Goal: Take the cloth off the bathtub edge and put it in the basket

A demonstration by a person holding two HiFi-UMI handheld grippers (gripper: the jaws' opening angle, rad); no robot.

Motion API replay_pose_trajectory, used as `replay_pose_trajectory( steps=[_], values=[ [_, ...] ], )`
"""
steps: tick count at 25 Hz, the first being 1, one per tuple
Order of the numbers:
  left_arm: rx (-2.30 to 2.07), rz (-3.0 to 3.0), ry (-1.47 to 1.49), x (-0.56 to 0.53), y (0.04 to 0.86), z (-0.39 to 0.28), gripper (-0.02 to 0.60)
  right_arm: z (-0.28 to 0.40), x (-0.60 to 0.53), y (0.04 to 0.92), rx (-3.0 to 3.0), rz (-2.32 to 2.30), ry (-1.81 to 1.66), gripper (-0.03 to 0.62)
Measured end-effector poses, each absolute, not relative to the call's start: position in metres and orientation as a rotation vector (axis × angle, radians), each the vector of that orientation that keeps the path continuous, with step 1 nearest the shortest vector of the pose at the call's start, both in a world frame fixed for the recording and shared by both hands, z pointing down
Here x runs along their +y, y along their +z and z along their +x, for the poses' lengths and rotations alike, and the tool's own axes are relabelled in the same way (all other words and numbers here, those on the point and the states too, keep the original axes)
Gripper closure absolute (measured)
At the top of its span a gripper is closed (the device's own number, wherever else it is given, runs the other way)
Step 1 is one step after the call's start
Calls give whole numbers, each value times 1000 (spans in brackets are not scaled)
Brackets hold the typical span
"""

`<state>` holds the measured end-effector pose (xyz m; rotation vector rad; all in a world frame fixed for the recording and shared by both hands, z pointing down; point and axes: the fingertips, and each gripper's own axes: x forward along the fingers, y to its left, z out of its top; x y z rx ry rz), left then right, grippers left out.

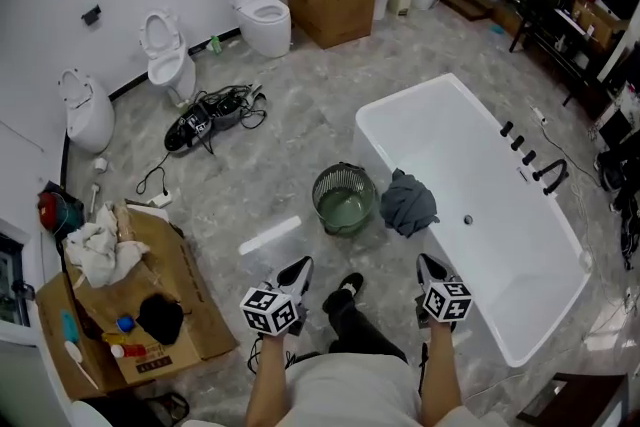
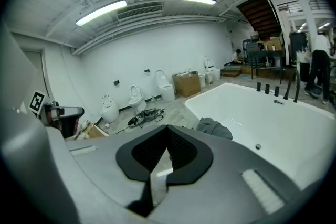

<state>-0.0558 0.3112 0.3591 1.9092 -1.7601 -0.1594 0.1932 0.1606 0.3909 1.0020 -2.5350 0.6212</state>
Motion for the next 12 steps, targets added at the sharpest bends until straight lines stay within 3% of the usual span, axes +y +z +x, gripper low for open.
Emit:
replay_pose_trajectory(
  steps=[12],
  values=[
    [-1740,1940,45,159,348,-143,526,108,18,421,-2498,1002,701,594]
  ],
)
